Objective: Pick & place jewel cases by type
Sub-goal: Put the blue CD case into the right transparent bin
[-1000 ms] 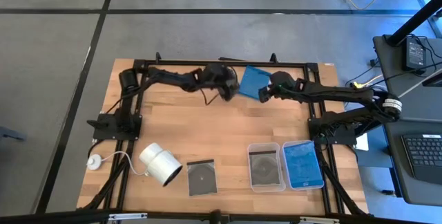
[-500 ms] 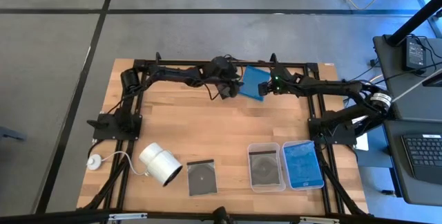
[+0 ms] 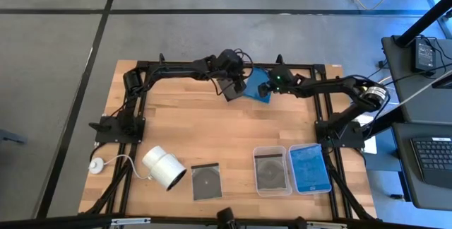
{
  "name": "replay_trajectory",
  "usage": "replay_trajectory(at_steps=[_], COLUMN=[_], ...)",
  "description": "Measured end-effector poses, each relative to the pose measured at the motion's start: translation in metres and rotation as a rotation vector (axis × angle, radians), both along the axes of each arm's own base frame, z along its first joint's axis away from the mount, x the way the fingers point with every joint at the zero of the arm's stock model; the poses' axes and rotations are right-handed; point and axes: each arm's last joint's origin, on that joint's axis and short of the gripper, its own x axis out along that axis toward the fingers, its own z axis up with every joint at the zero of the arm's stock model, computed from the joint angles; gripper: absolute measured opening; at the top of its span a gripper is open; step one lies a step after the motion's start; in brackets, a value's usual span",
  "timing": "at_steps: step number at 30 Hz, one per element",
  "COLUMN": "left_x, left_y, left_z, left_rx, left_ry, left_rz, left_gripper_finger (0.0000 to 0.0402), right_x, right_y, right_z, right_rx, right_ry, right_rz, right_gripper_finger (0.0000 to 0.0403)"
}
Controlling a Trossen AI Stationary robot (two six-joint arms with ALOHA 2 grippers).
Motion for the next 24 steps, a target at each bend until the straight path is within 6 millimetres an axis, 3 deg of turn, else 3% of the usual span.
replay_trajectory(at_steps=[10, 24], left_x=[-0.005, 0.003], left_y=[-0.022, -0.098], left_z=[-0.015, -0.037], left_rx=[-0.079, -0.009], left_ry=[0.196, 0.424], left_rz=[-0.062, -0.374], left_gripper_finger=[0.0086, 0.0078], right_x=[0.004, 0.034], right_y=[0.007, 0.099], right_z=[-0.032, -0.038], right_rx=[0.038, -0.024], right_ry=[0.205, 0.392], right_rz=[0.156, 0.463], right_gripper_finger=[0.0269, 0.0269])
